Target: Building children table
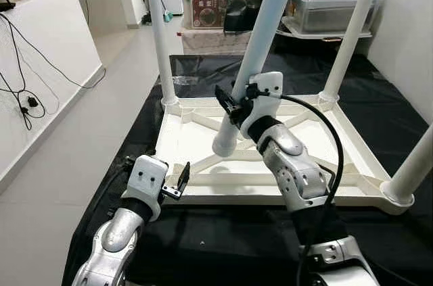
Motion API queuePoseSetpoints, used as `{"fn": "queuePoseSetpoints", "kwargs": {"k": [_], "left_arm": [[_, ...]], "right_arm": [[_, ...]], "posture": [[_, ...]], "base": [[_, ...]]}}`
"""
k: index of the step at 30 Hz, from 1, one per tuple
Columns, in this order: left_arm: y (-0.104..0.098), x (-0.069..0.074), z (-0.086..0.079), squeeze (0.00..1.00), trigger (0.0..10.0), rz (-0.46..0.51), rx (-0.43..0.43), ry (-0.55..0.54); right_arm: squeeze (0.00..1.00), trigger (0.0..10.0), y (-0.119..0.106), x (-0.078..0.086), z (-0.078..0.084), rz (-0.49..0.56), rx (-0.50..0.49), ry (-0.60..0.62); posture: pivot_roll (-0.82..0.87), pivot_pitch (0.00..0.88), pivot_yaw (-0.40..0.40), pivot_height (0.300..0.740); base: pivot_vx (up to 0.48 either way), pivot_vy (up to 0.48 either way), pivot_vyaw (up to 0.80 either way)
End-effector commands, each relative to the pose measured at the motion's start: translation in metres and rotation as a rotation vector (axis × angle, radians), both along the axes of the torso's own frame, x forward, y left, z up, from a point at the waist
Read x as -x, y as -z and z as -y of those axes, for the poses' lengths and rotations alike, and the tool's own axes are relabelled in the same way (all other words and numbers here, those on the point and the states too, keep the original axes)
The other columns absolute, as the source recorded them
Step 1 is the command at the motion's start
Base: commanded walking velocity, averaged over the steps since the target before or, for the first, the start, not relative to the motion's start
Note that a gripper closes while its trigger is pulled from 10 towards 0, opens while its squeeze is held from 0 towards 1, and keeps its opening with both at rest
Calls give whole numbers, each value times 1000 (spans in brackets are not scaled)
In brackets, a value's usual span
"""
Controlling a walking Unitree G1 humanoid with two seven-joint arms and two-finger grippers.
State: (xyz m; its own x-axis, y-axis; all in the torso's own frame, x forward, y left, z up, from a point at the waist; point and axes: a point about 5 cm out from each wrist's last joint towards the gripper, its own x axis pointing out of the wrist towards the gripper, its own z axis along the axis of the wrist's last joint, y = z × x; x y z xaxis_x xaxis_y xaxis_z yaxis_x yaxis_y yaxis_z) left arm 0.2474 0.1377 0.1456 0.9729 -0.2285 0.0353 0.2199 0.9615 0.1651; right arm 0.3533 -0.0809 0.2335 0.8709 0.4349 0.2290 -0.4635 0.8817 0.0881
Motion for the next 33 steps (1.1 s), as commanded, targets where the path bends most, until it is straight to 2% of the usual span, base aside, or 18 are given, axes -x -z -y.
{"fn": "queuePoseSetpoints", "kwargs": {"k": [1,5,7,10,14,23,33], "left_arm": [[0,4,-2,0,10000,-5,-1,-39],[-2,9,1,0,10000,7,17,-50],[-4,17,5,0,10000,1,88,-76],[-3,23,8,0,10000,-7,113,-83],[-2,31,14,0,10000,-19,152,-106],[0,34,17,0,10000,-26,147,-125],[-6,29,10,0,10000,-15,164,-166]], "right_arm": [[0,10000,-6,1,1,57,-32,-23],[0,10000,-4,4,2,89,-27,-49],[0,10000,-4,6,0,91,-56,-70],[0,10000,-4,8,-1,96,-72,-77],[0,10000,-5,9,-3,99,-82,-91],[0,10000,-3,8,-4,100,-83,-93],[0,10000,-2,6,-3,72,-120,-80]], "posture": [[45,0,13,740],[44,0,9,740],[44,0,9,740],[44,0,9,740],[49,0,0,740],[48,0,-4,740],[47,0,-4,740]], "base": [[0,0,0],[0,0,0],[0,0,0],[0,0,0],[0,0,619],[0,0,800],[0,0,0]]}}
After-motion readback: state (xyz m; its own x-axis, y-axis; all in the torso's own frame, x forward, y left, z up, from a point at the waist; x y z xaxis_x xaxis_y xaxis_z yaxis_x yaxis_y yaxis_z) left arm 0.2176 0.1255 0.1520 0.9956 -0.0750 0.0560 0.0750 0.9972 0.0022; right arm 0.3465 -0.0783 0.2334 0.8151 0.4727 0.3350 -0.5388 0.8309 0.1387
